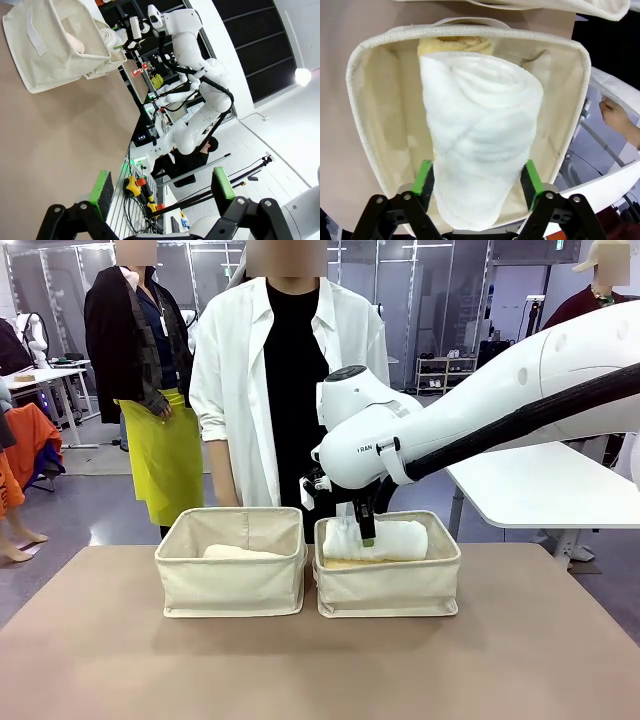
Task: Divide the towels into two baskets.
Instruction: Pick up one hotel-folded towel from the bottom of the table and place it in the Fabric basket indicated by the person.
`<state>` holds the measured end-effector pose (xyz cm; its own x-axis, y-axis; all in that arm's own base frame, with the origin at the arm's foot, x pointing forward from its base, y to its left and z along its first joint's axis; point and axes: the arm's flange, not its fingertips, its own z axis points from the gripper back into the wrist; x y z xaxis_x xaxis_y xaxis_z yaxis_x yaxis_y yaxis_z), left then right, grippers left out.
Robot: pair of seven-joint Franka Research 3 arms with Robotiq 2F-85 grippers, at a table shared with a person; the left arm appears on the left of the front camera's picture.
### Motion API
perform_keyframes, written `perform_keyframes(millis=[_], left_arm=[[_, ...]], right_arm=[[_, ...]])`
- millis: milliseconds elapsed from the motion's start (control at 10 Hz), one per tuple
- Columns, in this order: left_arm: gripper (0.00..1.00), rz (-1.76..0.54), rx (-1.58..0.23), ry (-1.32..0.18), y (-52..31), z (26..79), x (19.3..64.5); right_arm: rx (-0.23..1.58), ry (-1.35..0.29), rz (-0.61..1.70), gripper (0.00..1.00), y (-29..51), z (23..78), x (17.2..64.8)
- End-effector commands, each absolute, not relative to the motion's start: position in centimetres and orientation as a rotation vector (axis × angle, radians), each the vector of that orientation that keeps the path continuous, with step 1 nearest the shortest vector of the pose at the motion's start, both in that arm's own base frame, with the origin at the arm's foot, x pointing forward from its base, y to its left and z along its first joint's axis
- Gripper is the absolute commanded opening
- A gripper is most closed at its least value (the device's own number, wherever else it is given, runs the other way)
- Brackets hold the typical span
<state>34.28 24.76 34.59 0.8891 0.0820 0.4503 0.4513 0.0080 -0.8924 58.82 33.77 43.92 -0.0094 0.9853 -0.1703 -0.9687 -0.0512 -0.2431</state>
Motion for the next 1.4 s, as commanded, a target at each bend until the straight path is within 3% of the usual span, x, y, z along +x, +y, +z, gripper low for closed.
perform_keyframes(millis=[0,1200,1300], left_arm=[[1.0,-0.306,-1.548,-0.438,24.8,34.5,33.9],[1.0,-0.306,-1.548,-0.438,24.8,34.5,33.9],[1.0,-0.306,-1.548,-0.438,24.8,34.5,33.9]], right_arm=[[-0.37,-0.042,1.553,1.0,34.1,44.7,57.7],[-0.35,-0.045,1.575,0.98,33.8,44.2,58.6],[-0.348,-0.058,1.531,1.0,33.1,46.6,57.6]])
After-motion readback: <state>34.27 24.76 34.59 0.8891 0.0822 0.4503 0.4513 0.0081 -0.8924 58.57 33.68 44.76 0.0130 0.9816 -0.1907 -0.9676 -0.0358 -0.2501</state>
